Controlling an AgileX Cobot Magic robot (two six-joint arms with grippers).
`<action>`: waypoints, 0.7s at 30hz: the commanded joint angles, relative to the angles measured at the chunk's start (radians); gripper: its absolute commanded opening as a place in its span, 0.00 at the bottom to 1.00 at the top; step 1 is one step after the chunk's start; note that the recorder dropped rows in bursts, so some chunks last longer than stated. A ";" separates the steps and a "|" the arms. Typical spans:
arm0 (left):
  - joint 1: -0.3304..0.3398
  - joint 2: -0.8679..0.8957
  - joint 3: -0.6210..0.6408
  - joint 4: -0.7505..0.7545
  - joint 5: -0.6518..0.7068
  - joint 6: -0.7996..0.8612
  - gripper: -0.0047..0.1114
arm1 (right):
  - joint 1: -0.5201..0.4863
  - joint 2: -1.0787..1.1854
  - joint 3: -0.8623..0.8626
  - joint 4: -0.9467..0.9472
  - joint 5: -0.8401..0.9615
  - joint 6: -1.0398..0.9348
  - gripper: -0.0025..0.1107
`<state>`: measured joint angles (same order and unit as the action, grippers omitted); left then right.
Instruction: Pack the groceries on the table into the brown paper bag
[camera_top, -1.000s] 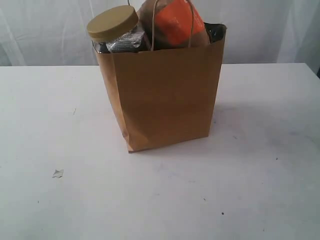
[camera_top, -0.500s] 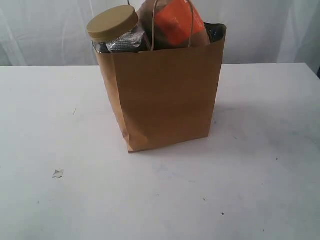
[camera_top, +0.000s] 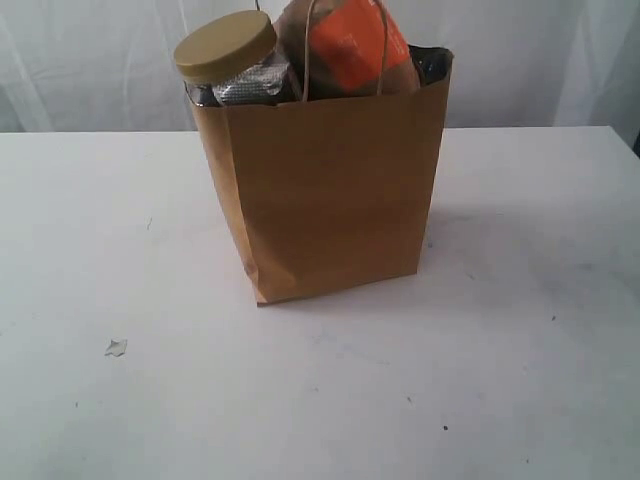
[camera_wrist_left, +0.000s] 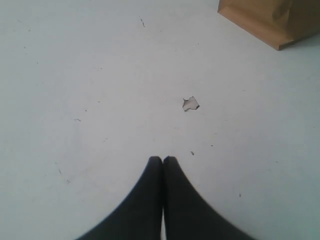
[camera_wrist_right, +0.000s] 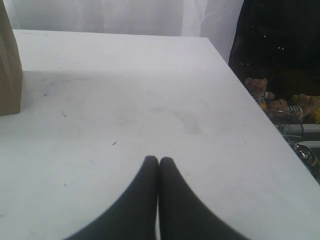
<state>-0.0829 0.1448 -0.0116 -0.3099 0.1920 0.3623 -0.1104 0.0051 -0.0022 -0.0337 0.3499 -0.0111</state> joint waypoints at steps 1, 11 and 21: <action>-0.007 -0.005 0.002 0.100 -0.228 0.065 0.04 | -0.008 -0.005 0.002 0.000 -0.004 -0.012 0.02; 0.102 -0.145 0.012 0.320 0.073 -0.346 0.04 | -0.008 -0.005 0.002 0.000 -0.004 -0.012 0.02; 0.101 -0.145 0.012 0.320 0.063 -0.338 0.04 | -0.008 -0.005 0.002 0.000 -0.004 -0.012 0.02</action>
<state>0.0137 0.0048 -0.0015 0.0084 0.2531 0.0313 -0.1104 0.0051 -0.0022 -0.0337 0.3499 -0.0111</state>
